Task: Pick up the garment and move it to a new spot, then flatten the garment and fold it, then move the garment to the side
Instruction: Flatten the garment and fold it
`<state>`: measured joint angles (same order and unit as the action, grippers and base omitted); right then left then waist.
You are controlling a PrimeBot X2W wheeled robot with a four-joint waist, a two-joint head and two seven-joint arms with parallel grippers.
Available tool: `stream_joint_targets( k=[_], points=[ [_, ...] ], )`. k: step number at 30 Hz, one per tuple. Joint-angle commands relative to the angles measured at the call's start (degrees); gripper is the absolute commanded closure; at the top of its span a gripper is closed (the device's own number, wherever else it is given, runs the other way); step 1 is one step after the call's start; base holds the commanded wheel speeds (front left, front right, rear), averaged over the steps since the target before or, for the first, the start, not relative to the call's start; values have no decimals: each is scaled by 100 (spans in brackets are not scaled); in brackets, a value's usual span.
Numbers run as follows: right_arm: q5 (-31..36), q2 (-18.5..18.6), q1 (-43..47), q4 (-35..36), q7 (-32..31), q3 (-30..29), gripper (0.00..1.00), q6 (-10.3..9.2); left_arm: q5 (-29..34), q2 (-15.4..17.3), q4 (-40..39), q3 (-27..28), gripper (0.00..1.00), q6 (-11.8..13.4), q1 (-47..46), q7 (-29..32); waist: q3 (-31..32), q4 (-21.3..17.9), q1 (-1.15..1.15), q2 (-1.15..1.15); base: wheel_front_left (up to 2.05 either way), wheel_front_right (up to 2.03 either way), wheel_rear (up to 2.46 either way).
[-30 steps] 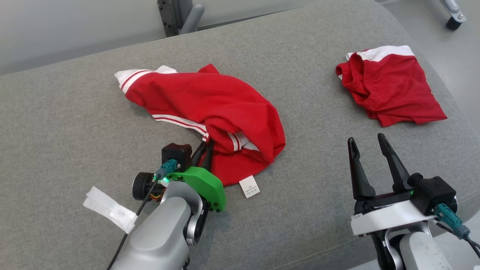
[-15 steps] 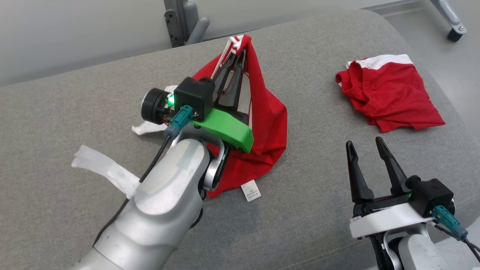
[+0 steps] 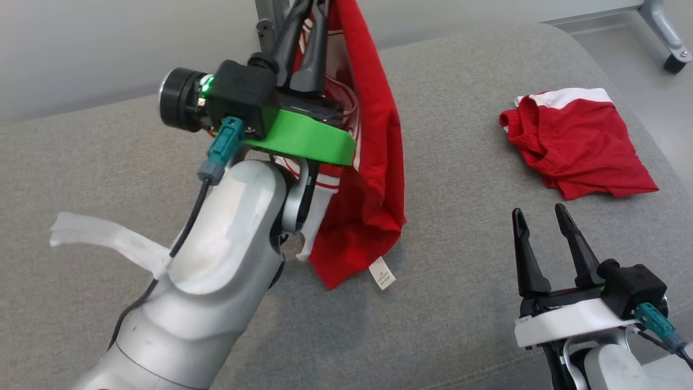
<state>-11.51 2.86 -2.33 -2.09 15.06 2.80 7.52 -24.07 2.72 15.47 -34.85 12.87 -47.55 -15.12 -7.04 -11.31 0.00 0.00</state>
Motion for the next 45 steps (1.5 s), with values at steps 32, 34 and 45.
stream_joint_targets(
  k=[32, 34, 45],
  points=[
    [-205, 8, -232, -829, 17, 895, 0, -7, 692, 594, 1650, 3470, 0, -460, 2335, -1, -139, 966, 0, 0, 0, 0, 0],
    [-288, 8, -241, -960, 17, 1004, 0, -7, 747, 465, 1554, 3484, 0, -610, 2477, -1, -71, 1064, 0, 0, 0, 0, 0],
    [-707, 7, -504, -1818, 17, 902, 0, -7, 1013, 66, 501, 3409, 0, -1129, 3659, -1, 196, 1678, 0, 0, 0, 0, 0]
  ],
)
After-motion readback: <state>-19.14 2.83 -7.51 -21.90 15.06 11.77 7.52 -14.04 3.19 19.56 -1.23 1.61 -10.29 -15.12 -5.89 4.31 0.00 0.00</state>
